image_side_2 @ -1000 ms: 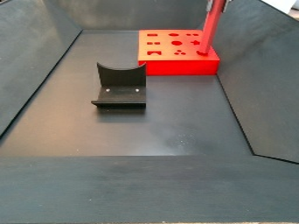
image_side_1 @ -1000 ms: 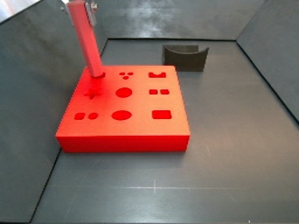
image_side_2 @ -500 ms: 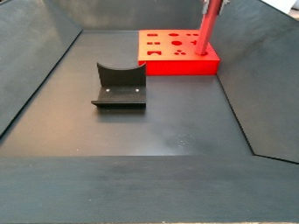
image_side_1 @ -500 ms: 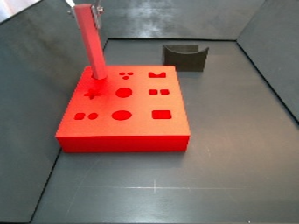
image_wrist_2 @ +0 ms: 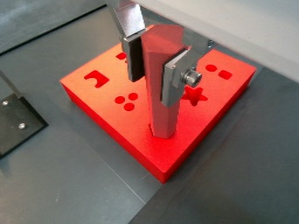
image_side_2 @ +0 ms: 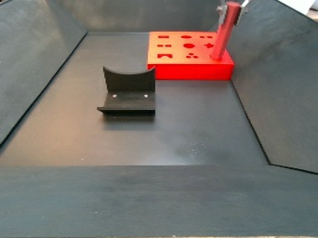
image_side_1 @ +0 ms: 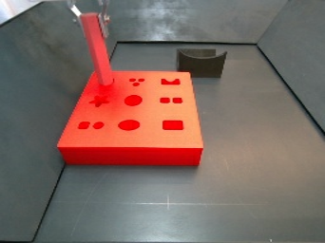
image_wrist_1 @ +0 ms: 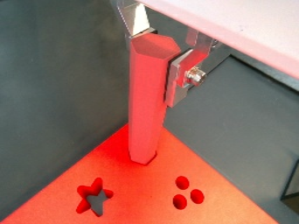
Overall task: Pick up the hexagon object. Move up. Move to above the board. Insert the hexagon object.
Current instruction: Insert the hexagon object.
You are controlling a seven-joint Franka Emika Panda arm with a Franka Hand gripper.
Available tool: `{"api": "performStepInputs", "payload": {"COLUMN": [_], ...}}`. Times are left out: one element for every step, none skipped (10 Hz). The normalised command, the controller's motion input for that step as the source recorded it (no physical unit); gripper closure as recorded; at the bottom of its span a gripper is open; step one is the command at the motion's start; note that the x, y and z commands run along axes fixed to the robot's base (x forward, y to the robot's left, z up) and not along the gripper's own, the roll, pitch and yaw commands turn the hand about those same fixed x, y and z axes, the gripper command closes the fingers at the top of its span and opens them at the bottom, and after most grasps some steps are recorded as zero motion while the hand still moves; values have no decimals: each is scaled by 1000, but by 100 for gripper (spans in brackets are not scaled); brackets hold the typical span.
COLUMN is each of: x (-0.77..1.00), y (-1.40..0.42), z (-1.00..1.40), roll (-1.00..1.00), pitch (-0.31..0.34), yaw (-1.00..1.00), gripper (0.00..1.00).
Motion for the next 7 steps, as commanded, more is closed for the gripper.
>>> {"api": "performStepInputs", "payload": {"x": [291,309,374,157,120,83,0], "y": [-220,-260,-194,-74,14,106,0], "z": [-554,-491,-389,-374,-271,-134,0], "roll": [0,0,-16,-114,-173,-130,0], "pitch": [0,0,0,-124,-116,-23,0], "yaw": [0,0,0,-49,-71,-103,0], "gripper": [100,100,100,100,100,100,100]}}
